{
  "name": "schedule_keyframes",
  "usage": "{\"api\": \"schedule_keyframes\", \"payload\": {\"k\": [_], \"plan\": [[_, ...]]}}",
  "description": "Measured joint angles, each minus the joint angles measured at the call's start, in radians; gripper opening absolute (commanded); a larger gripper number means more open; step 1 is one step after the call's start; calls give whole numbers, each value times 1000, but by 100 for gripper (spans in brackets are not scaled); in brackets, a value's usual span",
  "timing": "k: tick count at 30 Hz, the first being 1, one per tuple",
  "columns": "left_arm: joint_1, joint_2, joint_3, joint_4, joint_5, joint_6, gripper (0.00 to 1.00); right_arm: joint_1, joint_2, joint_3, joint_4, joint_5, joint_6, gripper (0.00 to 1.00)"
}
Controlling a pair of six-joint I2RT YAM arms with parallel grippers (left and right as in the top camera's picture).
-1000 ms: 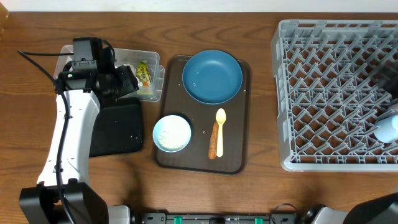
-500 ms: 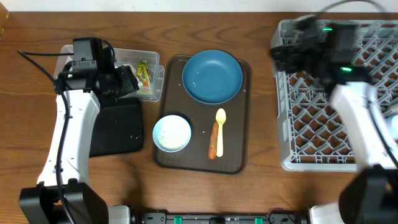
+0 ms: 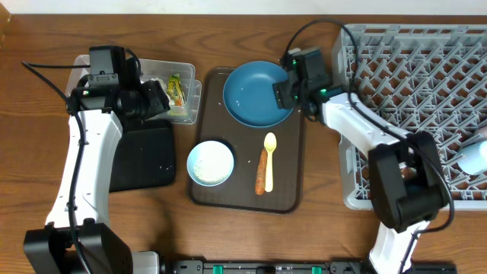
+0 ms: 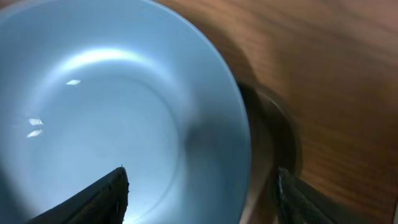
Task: Sort waste into correct bins and load items into the dishwasher rack
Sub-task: 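Reach the right gripper to the blue plate rim and grasp it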
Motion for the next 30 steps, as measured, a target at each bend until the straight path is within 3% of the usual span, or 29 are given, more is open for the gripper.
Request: {"api": "schedule_keyframes", "payload": {"k": [4,15,30], "plan": [[0,0,0,0,0,0,59,0,4,0,6,47,35,68],[0,0,0,-3,0,0,59,0,4,0,-47,77,103,48],[0,0,0,-7,0,0,59,0,4,-14,-61,77,146,40]]}}
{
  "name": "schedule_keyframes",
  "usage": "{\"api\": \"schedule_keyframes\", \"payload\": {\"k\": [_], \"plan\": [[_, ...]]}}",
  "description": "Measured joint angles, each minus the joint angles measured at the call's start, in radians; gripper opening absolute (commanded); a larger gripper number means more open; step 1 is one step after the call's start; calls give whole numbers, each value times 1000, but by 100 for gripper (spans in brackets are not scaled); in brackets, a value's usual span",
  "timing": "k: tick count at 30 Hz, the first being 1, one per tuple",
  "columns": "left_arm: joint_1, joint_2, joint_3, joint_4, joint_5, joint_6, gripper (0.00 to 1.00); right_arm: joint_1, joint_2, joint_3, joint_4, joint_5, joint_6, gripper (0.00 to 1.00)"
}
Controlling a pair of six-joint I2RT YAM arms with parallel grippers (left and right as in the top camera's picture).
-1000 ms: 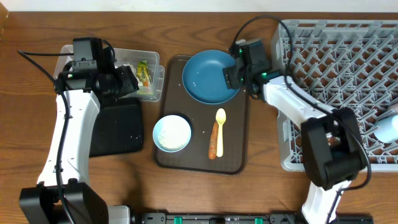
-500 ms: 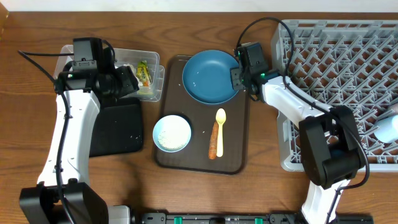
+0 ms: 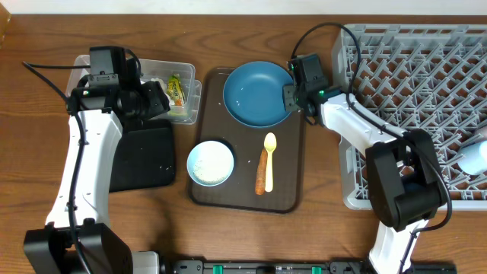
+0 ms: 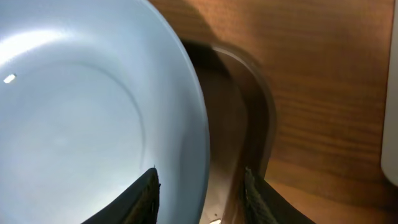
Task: Sort waste into correct bins and load items into the dishwasher rack
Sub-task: 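Reach the right gripper to the blue plate rim and grasp it, then carry the blue plate right and stand it upright in the rack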
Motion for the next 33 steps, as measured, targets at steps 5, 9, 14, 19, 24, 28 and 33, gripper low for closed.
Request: {"api": "schedule_keyframes", "payload": {"k": [5,9,14,19,24,28,33], "plan": [[0,0,0,0,0,0,59,0,0,-42,10,0,32,39],[0,0,0,0,0,0,59,0,0,-61,21,-1,45,31],[0,0,0,0,0,0,59,0,0,-64,62,-1,58,15],[0,0,0,0,0,0,59,0,0,-64,101,0,62,9],[0,0,0,0,0,0,59,-3,-2,-63,102,-1,50,4],[0,0,0,0,0,0,59,-40,-36,-53,82,-11,27,1],[0,0,0,1,0,0,59,-123,-154,-37,80,2,-24,1]]}}
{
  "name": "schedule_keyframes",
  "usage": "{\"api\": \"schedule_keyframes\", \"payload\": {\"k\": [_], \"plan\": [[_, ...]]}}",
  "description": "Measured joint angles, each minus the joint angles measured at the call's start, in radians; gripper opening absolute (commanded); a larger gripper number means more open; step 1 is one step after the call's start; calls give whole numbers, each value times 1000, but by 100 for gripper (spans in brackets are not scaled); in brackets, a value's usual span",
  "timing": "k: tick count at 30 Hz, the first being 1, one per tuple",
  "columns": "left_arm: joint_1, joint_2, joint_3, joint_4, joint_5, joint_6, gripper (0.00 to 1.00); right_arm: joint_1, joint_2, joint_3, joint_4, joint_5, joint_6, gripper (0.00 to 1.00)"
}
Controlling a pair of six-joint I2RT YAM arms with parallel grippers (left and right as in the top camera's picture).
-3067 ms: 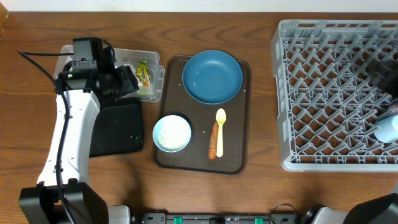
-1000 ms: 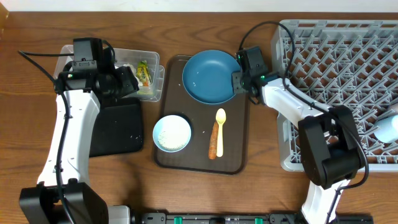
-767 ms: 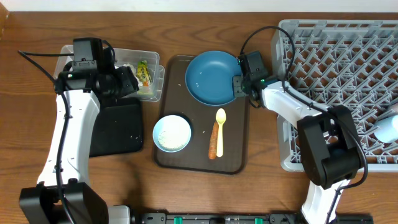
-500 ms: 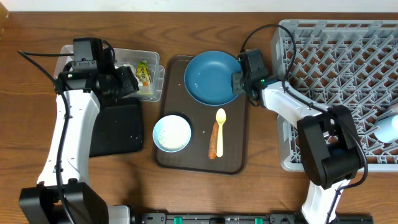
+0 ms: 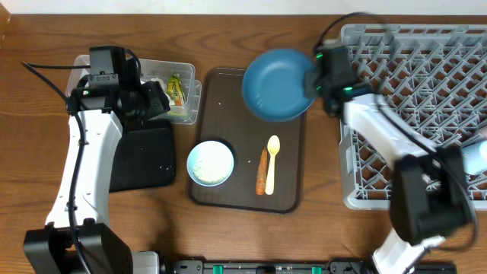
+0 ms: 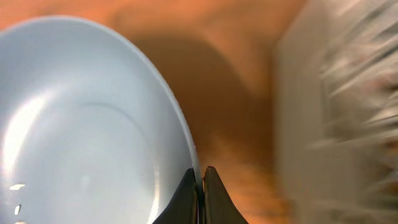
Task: Sort waste into correct bins and load items into the dishwasher rack
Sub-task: 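Carry the blue plate right and stand it upright in the rack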
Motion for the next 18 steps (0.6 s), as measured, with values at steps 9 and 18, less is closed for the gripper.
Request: {"api": "schedule_keyframes", "payload": {"k": [9,18], "plan": [[0,0,0,0,0,0,59,-139,-262,15,14,21,-153,1],[0,0,0,0,0,0,60,-333,-341,21,140,304,-426,1]]}}
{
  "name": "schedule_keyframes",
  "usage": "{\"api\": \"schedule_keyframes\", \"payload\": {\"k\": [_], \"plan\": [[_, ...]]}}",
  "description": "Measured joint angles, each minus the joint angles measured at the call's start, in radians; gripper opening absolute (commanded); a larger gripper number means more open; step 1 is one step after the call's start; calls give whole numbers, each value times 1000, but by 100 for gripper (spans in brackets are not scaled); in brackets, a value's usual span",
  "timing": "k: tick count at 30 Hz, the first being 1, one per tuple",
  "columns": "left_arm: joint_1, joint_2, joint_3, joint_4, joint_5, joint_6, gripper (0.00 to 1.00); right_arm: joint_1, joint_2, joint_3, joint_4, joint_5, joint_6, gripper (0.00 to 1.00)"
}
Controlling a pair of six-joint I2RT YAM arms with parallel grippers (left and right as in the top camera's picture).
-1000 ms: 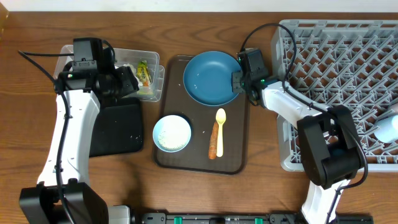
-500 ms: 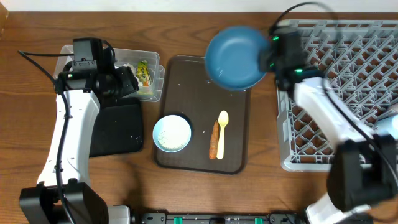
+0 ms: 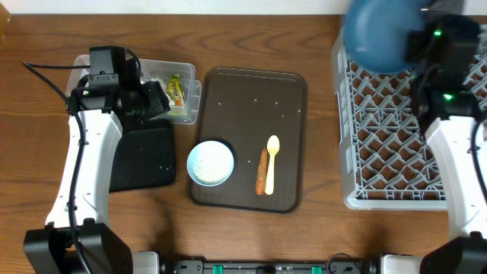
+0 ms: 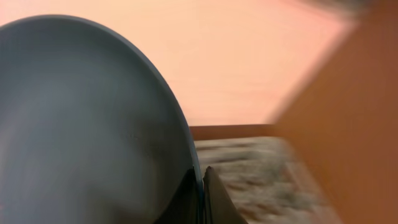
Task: Sort waste into correct bins and load items into the dishwasher rack
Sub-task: 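Carry the blue plate right and stand it upright in the rack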
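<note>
My right gripper (image 3: 415,42) is shut on the rim of the blue plate (image 3: 377,34), which hangs in the air over the far left corner of the grey dishwasher rack (image 3: 396,144). In the right wrist view the plate (image 4: 87,124) fills the left and both fingertips (image 4: 200,186) pinch its edge. On the brown tray (image 3: 247,137) lie a small white bowl (image 3: 211,163), a yellow spoon (image 3: 269,160) and a carrot (image 3: 261,171). My left gripper (image 3: 156,99) hovers by the clear bin (image 3: 176,90); its jaws are hidden.
A black bin (image 3: 143,156) sits left of the tray, under the left arm. The clear bin holds a yellow-green wrapper (image 3: 176,91). The rack takes up the table's right side.
My right gripper has carried the blue plate from above the tray's far right corner up and to the right, over the rack's far left corner. The left arm has not moved.
The plate lay at the far end of the tray with my right gripper open around its right rim. The jaws then stood narrower on the rim, then shut with the plate lifted off the tray. Now the plate is over the rack.
</note>
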Motion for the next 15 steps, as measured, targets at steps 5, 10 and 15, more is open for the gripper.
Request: {"api": "schedule_keyframes", "payload": {"k": [5,10,15], "plan": [[0,0,0,0,0,0,59,-91,8,0,106,204,-163,1],[0,0,0,0,-1,0,59,-179,49,0,248,303,-319,1],[0,0,0,1,0,0,60,-242,132,1,351,336,-503,1]]}}
